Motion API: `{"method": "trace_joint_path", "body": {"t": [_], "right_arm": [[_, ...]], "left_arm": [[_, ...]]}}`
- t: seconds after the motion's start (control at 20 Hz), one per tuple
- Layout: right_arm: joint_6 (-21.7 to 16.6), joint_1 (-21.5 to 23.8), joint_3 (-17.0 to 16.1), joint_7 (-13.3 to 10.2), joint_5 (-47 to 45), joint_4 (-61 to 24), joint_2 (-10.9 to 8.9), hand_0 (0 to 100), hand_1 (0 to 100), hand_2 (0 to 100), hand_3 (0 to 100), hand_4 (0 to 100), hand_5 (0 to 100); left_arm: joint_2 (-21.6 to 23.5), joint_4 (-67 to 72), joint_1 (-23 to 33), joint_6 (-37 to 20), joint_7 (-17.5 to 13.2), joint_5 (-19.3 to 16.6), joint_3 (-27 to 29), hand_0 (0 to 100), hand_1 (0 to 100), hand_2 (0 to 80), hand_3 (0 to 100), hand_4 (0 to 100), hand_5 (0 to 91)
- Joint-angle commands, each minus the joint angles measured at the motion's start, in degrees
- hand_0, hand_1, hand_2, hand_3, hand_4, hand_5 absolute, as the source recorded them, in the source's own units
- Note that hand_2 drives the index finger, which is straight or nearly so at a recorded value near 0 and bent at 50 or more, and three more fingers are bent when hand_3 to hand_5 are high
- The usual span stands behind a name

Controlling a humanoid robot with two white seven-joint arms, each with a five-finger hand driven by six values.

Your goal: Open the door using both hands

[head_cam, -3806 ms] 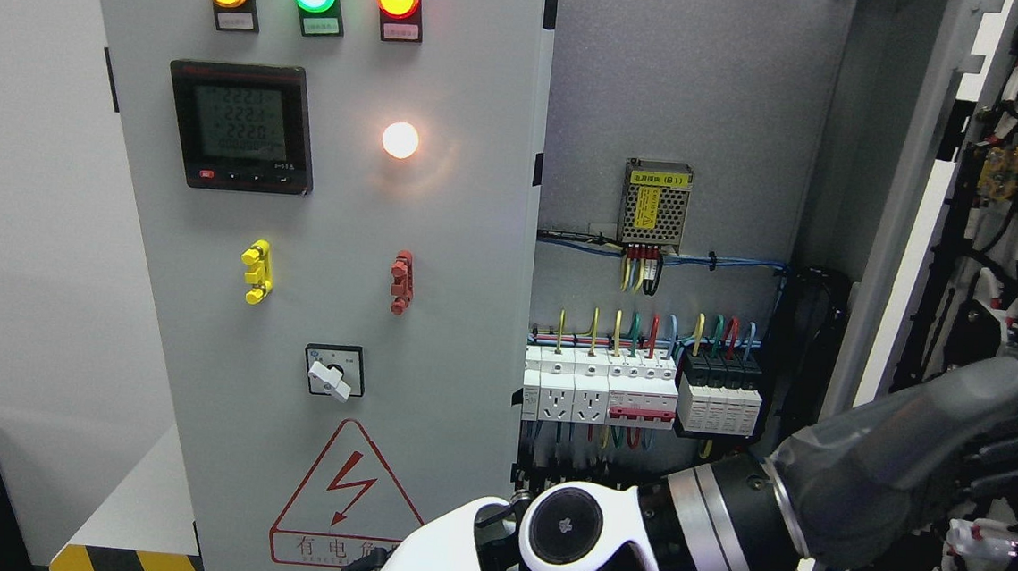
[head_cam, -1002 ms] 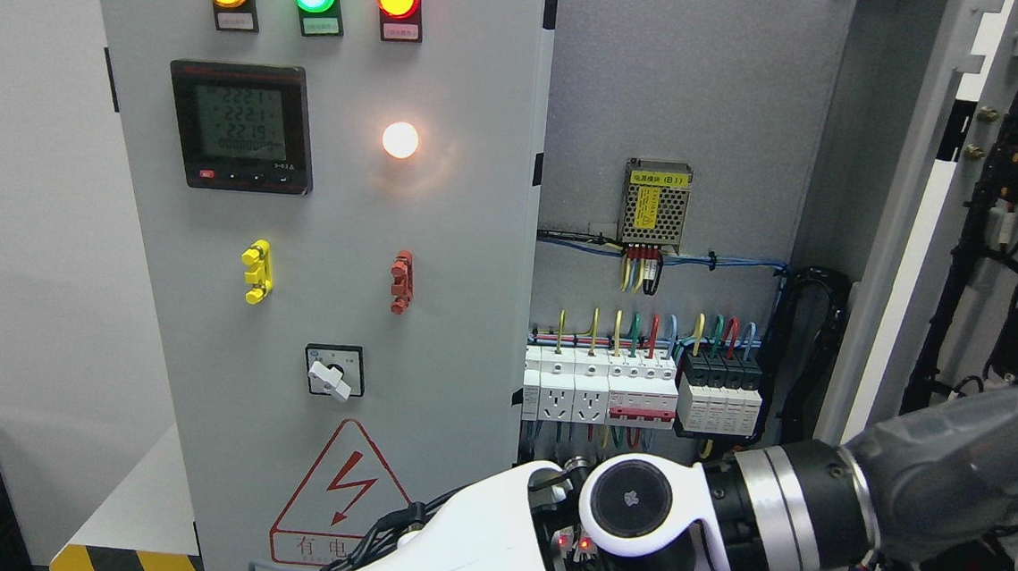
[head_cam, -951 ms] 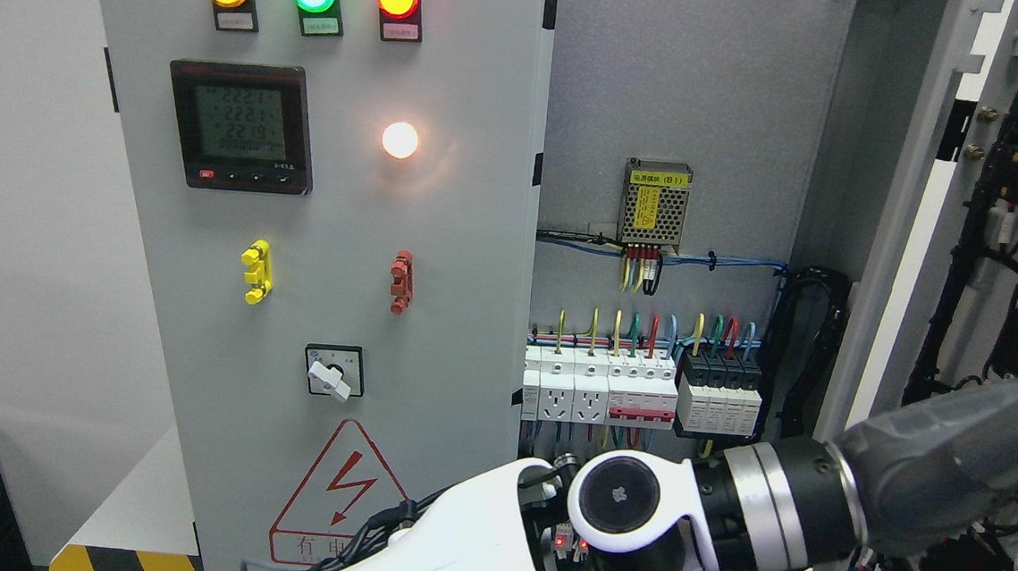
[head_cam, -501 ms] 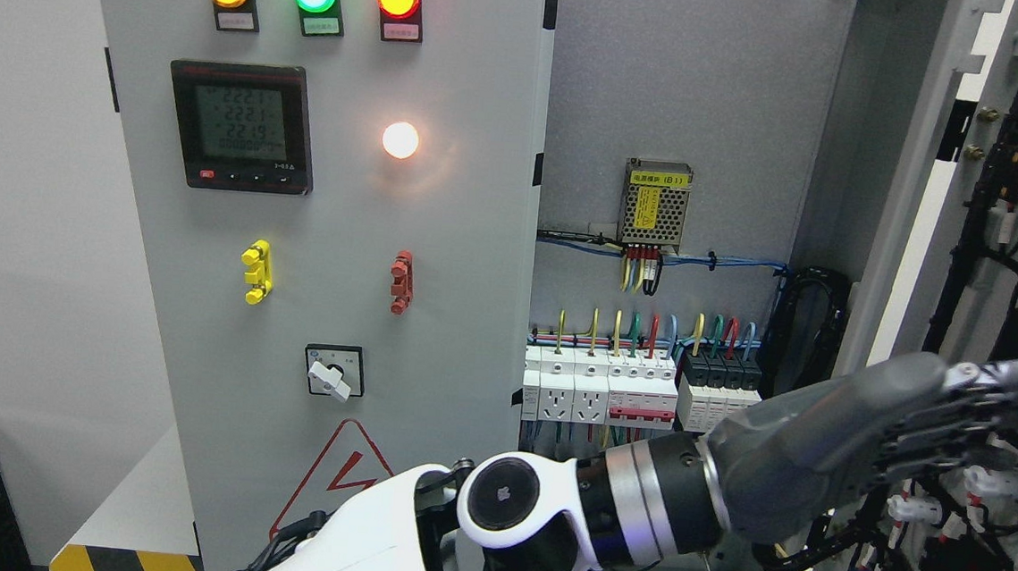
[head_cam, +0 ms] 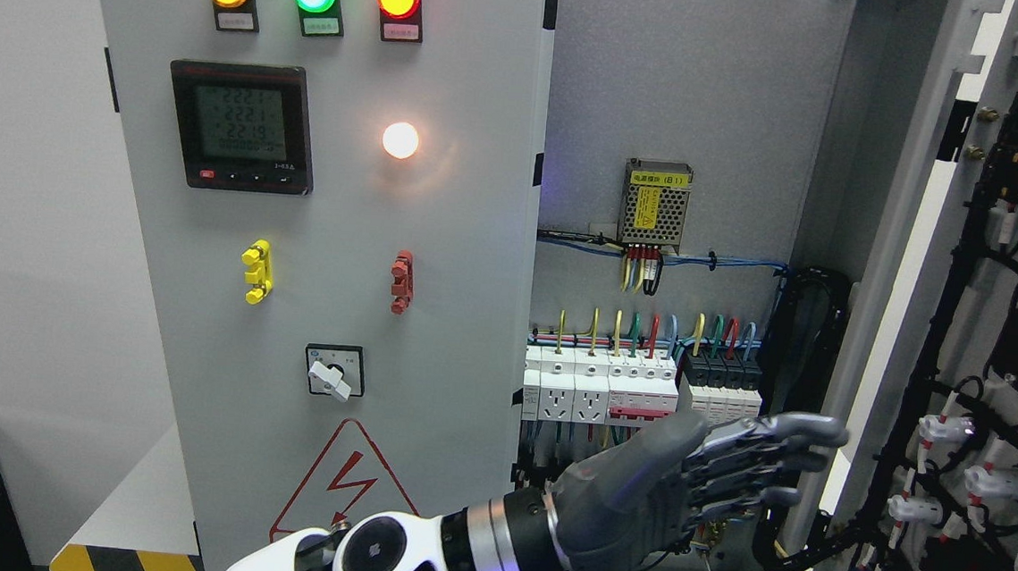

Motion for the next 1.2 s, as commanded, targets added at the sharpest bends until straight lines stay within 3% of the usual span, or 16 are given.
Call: {"method": "trace_joint_path", "body": {"t": [0.0, 0.35, 0.65, 0.9, 1.15], "right_arm": [[0.0, 0.0, 1.8, 0.0, -0.9, 0.0, -0.02, 0, 0, 0, 0, 0, 0], [0.0, 0.0, 1.7, 0.0, -0.9, 0.0, -0.02, 0, 0, 0, 0, 0, 0], [0.0, 0.0, 1.7, 0.0, -0.9, 0.0, -0.02, 0, 0, 0, 0, 0, 0], [0.0, 0.0, 1.7, 0.0, -0.8, 0.0, -0.02, 0, 0, 0, 0, 0, 0], [0.0, 0.0, 1.8, 0.0, -0.9, 0.0, -0.02, 0, 0, 0, 0, 0, 0]], "left_arm": [[12.8, -3.3, 12.1, -0.2, 0.0, -0.4, 0.0, 0, 0, 0.0, 0, 0, 0.0], [17.5, -2.9, 25.8, -1.1, 0.1, -0.9, 0.2, 0, 0, 0.0, 0, 0, 0.0], [18.7, 3.5, 37.3, -2.9, 0.2, -1.9, 2.2, 0, 0, 0.0, 0, 0, 0.0], [15.7, 15.5, 45.6, -3.6, 0.2, -1.9, 7.8, 0, 0, 0.0, 0, 0, 0.0], [10.2, 29.2, 48.5, -5.3, 0.1, -2.1, 9.9, 0, 0, 0.0, 0, 0, 0.0]]}}
